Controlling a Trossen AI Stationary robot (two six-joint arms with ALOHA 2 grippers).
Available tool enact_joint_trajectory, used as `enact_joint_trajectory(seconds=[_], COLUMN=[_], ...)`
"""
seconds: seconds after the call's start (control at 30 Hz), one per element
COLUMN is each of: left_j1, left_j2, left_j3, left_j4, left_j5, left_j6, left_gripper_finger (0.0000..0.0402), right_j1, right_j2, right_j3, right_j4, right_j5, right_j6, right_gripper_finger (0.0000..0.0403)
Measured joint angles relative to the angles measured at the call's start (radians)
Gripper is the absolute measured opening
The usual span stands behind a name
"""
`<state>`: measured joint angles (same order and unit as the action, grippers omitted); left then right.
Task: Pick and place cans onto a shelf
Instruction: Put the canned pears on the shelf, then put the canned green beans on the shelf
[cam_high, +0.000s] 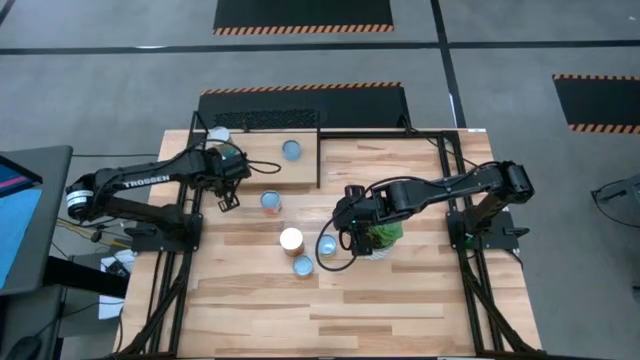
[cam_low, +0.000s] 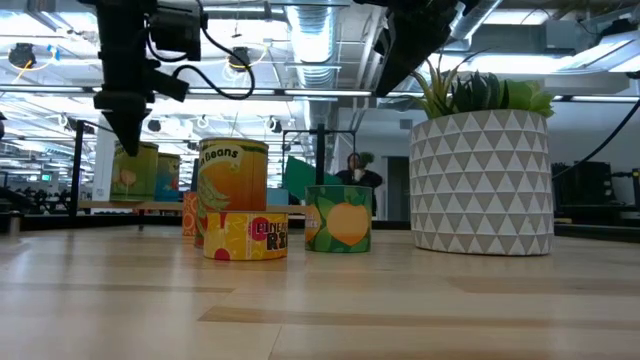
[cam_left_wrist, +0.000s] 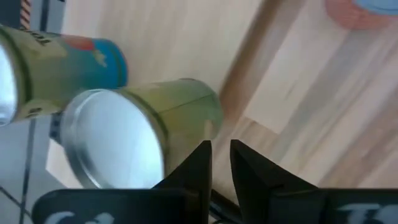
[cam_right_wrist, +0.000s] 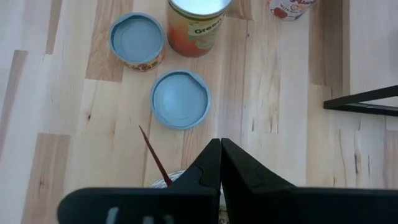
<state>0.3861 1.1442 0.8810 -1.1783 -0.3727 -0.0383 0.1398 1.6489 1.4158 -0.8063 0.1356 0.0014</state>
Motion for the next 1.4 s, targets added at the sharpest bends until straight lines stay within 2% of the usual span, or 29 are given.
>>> enact_joint_trajectory(seconds=[0.3, 0.6, 0.8, 1.1, 1.27, 1.4], left_j1=[0.055, 0.074, 0.073, 0.072, 0.072, 0.072], left_j2=[0.001, 0.001, 0.001, 0.001, 0.000, 0.002], left_j3=[0.000, 0.000, 0.050, 0.203, 0.269, 0.261], left_j4=[-0.008, 0.014, 0.016, 0.014, 0.016, 0.134], left_j5=[-0.122, -0.130, -0.012, -0.007, 0.015, 0.055], left_j6=[0.030, 0.039, 0.042, 0.039, 0.038, 0.065], left_gripper_finger=[0.0050, 0.0050, 0.0050, 0.0050, 0.0050, 0.0050], right_j1=[0.000, 0.000, 0.000, 0.000, 0.004, 0.012], right_j2=[0.000, 0.000, 0.000, 0.000, 0.000, 0.000], right_j3=[0.000, 0.000, 0.000, 0.000, 0.061, 0.111], right_j4=[-0.001, -0.001, -0.001, 0.006, 0.001, -0.012], right_j5=[0.000, 0.000, 0.000, 0.010, 0.051, 0.066], right_j6=[0.001, 0.000, 0.000, -0.004, -0.002, -0.026], right_gripper_finger=[0.0028, 0.0028, 0.0028, 0.0028, 0.0028, 0.0028])
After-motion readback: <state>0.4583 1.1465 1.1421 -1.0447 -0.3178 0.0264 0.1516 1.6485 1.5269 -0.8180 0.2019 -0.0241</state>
